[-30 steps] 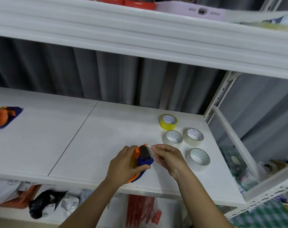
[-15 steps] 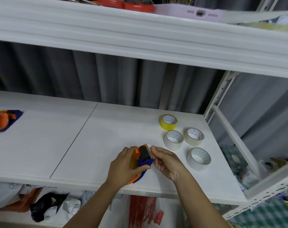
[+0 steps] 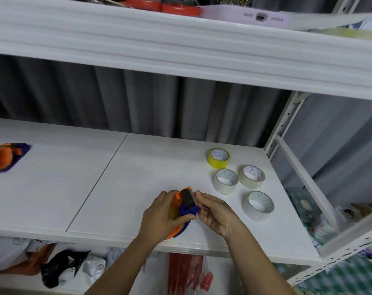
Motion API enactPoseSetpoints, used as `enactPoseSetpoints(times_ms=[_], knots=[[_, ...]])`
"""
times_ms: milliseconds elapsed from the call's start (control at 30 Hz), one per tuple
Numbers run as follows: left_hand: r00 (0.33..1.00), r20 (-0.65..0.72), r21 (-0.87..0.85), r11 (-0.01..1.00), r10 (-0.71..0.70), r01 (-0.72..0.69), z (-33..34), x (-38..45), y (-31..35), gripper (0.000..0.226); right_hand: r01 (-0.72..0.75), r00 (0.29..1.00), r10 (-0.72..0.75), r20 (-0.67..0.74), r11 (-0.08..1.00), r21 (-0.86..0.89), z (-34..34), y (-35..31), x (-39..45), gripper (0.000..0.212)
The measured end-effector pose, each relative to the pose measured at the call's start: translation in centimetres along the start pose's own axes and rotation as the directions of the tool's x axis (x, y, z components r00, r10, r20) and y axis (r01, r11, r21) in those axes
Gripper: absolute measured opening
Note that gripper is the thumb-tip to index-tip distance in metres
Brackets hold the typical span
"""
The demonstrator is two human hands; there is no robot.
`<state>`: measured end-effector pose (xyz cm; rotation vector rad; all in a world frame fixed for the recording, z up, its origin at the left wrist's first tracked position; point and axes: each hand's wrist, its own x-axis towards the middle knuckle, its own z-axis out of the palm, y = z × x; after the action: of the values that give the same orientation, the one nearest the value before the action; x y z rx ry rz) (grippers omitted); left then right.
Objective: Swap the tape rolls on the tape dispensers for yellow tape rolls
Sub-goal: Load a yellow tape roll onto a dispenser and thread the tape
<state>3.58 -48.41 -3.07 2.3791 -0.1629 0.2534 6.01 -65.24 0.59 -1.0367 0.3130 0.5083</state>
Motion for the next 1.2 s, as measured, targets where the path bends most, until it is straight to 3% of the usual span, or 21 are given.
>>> enactPoseSetpoints(times_ms=[133,233,433,533,600,633,767,867,967,1033,1100,1200], knots=[[1.0,-0.017,-0.013,1.0,0.009,-0.009,0.0,0.0,0.0,0.082,-0.043,0.998,0.042,0.039,0.999,0.01,0.1,0.5,0.2,0.038],[1.0,-0.024,-0.011,1.0,0.015,-0.015,0.0,-0.1,-0.1,0.081,-0.033,0.999,0.031,0.044,0.999,0.033,0.3,0.7,0.2,0.042],[1.0,-0.02,-0.018,1.0,0.008,-0.009,0.0,-0.1,0.0,0.079,0.016,1.0,-0.014,0.024,0.997,-0.076,0.3,0.8,-0.2,0.02],[1.0,-0.025,-0.007,1.0,0.001,-0.001,0.0,-0.2,-0.1,0.079,0.093,0.995,-0.099,-0.007,0.954,-0.285,-0.3,1.0,-0.6,0.019],[0.999,-0.04,-0.022,1.0,-0.011,0.01,-0.1,-0.3,-0.3,0.075,0.137,0.98,-0.193,-0.047,0.829,-0.542,-1.0,1.7,-1.0,0.02],[0.999,-0.043,-0.03,0.999,-0.014,0.013,-0.2,-0.4,-0.4,0.074,0.162,0.968,-0.245,-0.062,0.791,-0.59,-1.4,2.0,-1.1,0.022],[0.998,-0.055,-0.019,1.0,-0.019,0.018,-0.2,-0.5,-0.3,0.074,0.291,0.909,-0.387,-0.155,0.855,-0.43,-1.9,1.6,-1.6,0.015],[0.998,-0.053,-0.012,1.0,-0.024,0.023,-0.2,-0.5,-0.3,0.076,0.365,0.9,-0.428,-0.086,0.845,-0.391,-1.0,1.3,-1.6,0.01],[0.998,-0.058,-0.021,1.0,-0.017,0.016,-0.2,-0.6,-0.2,0.08,0.294,0.94,-0.338,-0.032,0.857,-0.425,-0.5,2.3,-1.5,0.01],[0.998,-0.055,-0.023,0.999,-0.023,0.022,-0.3,-0.7,-0.2,0.083,0.233,0.952,-0.299,-0.068,0.85,-0.473,-0.8,3.4,-1.4,0.01],[0.998,-0.052,-0.029,0.999,-0.033,0.031,-0.3,-0.7,-0.3,0.081,0.22,0.93,-0.337,-0.145,0.829,-0.514,-1.4,4.2,-1.4,0.008],[0.998,-0.053,-0.033,0.999,-0.041,0.04,-0.3,-0.7,-0.5,0.075,0.312,0.889,-0.417,-0.189,0.855,-0.415,-1.7,3.8,-1.5,0.007]])
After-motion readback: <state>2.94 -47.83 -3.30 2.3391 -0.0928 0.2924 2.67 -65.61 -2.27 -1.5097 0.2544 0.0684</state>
